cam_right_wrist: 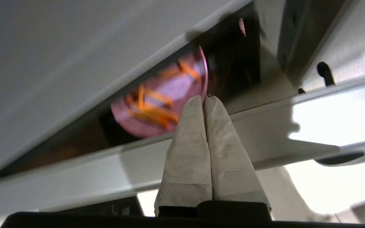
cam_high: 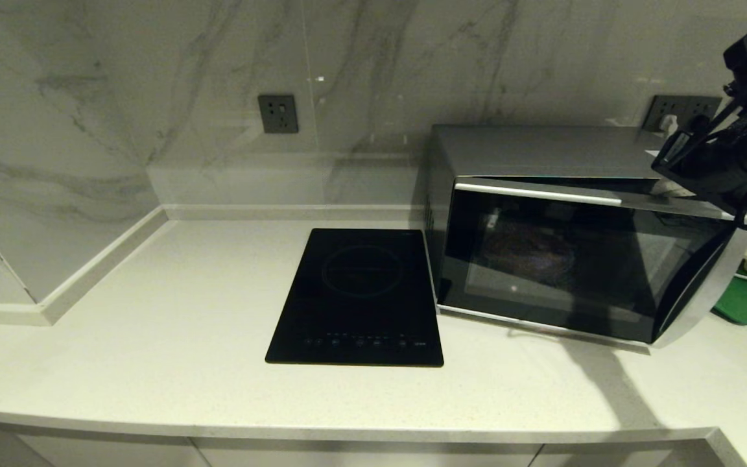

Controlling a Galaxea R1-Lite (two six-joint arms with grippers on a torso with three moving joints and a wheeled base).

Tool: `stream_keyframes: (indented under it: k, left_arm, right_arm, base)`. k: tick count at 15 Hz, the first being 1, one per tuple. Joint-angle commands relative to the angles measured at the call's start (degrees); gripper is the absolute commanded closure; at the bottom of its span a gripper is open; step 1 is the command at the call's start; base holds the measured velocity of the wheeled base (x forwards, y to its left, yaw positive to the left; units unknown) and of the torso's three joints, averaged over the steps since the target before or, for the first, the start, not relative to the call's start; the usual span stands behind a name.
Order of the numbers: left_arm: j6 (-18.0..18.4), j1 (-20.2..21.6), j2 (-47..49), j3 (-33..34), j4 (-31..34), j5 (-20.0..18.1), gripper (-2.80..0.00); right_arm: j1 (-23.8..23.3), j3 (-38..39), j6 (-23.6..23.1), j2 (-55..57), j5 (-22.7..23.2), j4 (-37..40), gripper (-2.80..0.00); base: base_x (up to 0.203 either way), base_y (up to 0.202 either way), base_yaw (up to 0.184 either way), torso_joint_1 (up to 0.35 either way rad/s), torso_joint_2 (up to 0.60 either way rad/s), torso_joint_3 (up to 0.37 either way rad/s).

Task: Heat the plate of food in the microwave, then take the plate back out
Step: Open the microwave oven

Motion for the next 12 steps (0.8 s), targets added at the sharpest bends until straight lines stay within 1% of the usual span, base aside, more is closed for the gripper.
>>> stream_keyframes:
  k: [1,5,9,10,12]
  left_arm:
    - [0.0,0.0,0.0,0.0,0.0,0.0,0.0]
    - [0.0,0.0,0.0,0.0,0.0,0.0,0.0]
    - [0.0,0.0,0.0,0.0,0.0,0.0,0.0]
    - [0.0,0.0,0.0,0.0,0.0,0.0,0.0]
    - [0.0,0.0,0.0,0.0,0.0,0.0,0.0]
  right_arm:
    - [0.0,-0.3,0.0,-2.5,1.6,4.1,0.0]
    - [0.2,-0.5,-0.7,-6.2,4.2,7.8,0.0]
    - [1.9,-1.5,-2.0,-8.1,4.6,9.4,0.0]
    - [2.1,-1.5,-2.8,-8.6,6.5,9.9,0.0]
    - [2.3,-1.5,-5.6,-10.4,12.0,12.5,0.0]
  base:
    - [0.0,0.0,0.0,0.0,0.0,0.0]
    - [0.0,0.0,0.0,0.0,0.0,0.0]
    - [0.0,0.0,0.0,0.0,0.0,0.0]
    - [0.0,0.0,0.0,0.0,0.0,0.0]
    - [0.0,0.0,0.0,0.0,0.0,0.0]
